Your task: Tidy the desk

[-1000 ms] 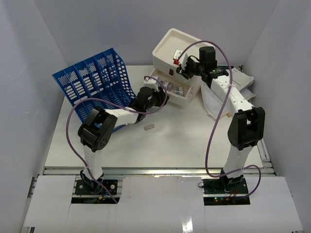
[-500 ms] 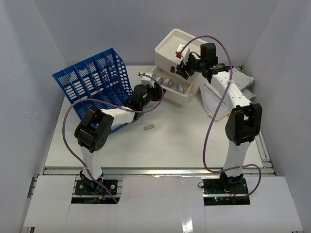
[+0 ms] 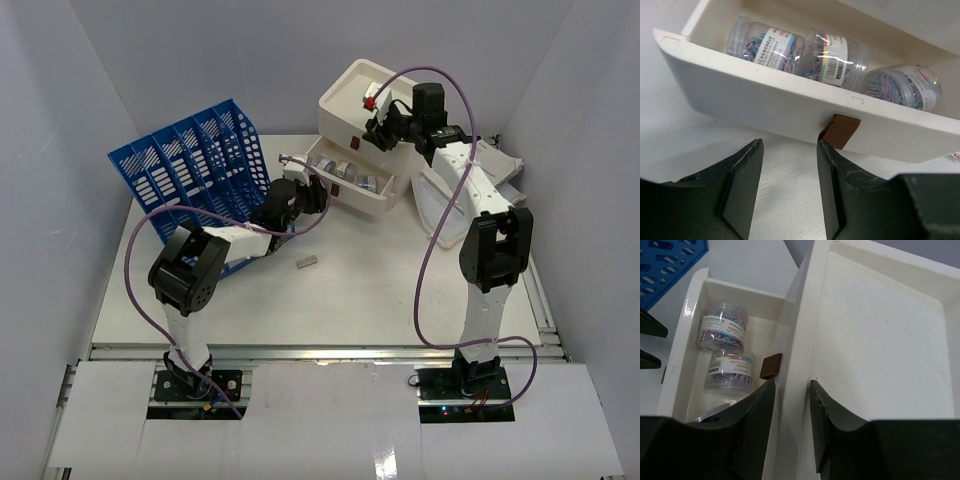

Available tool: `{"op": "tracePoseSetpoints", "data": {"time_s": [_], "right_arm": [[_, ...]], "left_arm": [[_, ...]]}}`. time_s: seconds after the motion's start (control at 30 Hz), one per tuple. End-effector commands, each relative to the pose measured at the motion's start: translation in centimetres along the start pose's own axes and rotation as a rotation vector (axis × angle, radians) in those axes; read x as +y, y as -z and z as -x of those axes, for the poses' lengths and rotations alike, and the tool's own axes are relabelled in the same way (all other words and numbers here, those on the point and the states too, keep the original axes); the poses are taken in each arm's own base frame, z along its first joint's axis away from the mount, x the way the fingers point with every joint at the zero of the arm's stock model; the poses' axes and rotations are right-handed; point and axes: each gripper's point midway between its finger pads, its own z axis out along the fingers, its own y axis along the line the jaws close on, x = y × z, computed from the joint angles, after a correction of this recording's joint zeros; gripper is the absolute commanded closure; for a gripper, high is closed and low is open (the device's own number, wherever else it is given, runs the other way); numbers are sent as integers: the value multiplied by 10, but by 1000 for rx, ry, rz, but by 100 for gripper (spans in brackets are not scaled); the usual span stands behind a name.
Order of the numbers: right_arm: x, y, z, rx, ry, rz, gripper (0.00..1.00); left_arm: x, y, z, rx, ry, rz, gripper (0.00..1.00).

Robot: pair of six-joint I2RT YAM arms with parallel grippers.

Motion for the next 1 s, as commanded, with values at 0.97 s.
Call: {"op": "tracePoseSetpoints", "data": {"time_s": [0.97], "right_arm": [[80, 16, -24, -7, -39, 357, 73]], "left_arm": [[5, -6, 20, 91, -273, -188, 42]]}}
